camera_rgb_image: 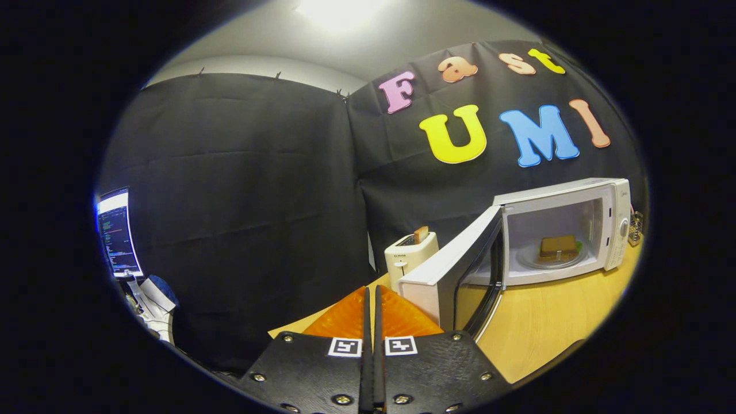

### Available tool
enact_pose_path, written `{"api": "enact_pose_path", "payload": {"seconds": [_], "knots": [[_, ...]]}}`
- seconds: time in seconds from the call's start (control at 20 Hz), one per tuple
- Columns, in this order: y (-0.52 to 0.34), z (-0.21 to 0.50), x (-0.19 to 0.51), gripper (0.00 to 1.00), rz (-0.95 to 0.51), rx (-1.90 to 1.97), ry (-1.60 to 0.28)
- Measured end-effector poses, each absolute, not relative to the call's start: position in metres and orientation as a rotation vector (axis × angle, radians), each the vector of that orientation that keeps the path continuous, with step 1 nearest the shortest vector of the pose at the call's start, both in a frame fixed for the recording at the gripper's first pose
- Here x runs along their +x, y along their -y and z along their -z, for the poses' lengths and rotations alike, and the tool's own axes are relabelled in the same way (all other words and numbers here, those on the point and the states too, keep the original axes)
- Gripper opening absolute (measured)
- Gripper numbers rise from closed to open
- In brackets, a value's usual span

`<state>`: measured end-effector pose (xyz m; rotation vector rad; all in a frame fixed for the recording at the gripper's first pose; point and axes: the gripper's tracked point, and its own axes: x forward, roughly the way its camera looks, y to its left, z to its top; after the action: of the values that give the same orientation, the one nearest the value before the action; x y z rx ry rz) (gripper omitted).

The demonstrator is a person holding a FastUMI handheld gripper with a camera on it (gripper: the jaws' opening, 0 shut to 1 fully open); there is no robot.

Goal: Open the microwave, put the food inside, and close the microwave door.

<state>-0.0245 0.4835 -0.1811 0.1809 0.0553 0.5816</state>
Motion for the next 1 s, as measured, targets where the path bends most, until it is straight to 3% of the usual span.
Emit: {"api": "enact_pose_path", "payload": {"seconds": [0.7, 1.0], "knots": [[-0.380, 0.185, -0.025, 0.01, -0.403, 0.202, 0.056], [-0.306, 0.182, -0.013, 0.01, -0.240, 0.186, 0.104]]}}
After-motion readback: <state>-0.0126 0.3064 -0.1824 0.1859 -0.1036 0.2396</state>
